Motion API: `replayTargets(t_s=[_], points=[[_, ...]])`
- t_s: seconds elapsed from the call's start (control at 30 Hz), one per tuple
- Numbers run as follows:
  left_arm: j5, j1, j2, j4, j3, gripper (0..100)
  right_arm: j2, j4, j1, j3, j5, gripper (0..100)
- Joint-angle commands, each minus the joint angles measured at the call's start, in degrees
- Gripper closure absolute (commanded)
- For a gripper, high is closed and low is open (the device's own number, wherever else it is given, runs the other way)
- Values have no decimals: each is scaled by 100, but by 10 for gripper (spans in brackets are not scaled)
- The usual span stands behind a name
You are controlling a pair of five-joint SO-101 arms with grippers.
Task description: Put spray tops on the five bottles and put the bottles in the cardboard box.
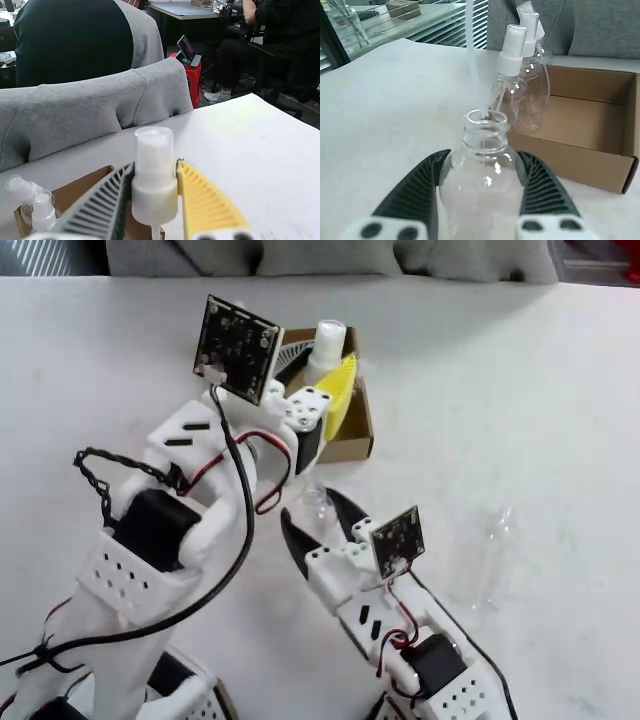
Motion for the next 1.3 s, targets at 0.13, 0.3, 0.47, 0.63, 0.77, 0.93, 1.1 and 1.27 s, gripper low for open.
replayTargets(t_s=[0.13,0.3,0.47,0.63,0.77,0.93,1.1,1.27], points=[[-35,-57,-259,0,765,978,-48,-127,13,44,9,956],[9,75,-259,26,1266,978,-48,-127,13,44,9,956],[-35,75,-259,0,1952,978,-48,-127,13,44,9,957],[-35,75,-479,35,2312,978,-48,-127,13,53,9,957],[-35,312,-1288,-9,2875,978,-48,-127,22,62,9,957],[-35,435,-2308,-352,3692,978,-48,-127,22,62,9,957],[-35,295,-3037,-1301,4818,978,-48,-136,163,44,0,956],[0,303,-3837,-1635,5644,978,-48,-462,444,62,-35,957]])
